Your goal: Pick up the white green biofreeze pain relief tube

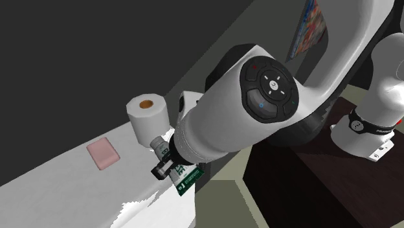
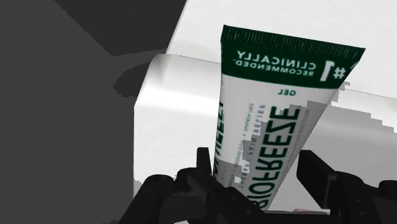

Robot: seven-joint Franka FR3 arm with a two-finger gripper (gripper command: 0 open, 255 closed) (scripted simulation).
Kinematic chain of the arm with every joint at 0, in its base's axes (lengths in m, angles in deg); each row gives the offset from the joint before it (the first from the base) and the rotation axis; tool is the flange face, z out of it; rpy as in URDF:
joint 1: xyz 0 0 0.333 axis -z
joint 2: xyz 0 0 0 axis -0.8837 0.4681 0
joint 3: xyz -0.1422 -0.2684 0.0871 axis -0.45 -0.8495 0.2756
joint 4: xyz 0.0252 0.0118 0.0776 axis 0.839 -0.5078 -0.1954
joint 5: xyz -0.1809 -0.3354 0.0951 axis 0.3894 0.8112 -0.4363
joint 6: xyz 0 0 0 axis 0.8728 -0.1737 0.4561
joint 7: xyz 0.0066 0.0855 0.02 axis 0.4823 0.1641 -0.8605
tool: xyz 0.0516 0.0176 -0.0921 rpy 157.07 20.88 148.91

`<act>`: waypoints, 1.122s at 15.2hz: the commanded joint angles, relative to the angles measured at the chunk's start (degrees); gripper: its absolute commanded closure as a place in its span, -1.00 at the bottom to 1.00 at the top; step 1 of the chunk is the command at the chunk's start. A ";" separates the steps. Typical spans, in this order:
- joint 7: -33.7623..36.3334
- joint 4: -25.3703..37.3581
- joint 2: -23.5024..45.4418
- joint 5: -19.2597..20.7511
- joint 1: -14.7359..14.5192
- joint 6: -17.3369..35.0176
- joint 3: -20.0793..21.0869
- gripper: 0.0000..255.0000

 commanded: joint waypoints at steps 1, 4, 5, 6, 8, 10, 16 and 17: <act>0.00 0.00 -0.01 0.01 0.00 0.01 0.00 1.00; 0.01 0.25 0.19 0.03 -0.09 -0.08 -0.02 1.00; -0.52 0.25 -0.30 -0.48 0.06 -0.37 0.21 1.00; -1.05 0.28 -0.77 -0.98 0.21 -0.67 0.43 1.00; -2.11 0.36 -1.71 -2.00 0.51 -1.28 0.87 1.00; -3.17 0.49 -2.62 -3.01 0.79 -1.90 1.30 1.00; -6.33 1.19 -5.18 -5.98 1.56 -3.91 2.49 1.00; -6.86 1.35 -5.58 -6.47 1.67 -4.27 2.67 1.00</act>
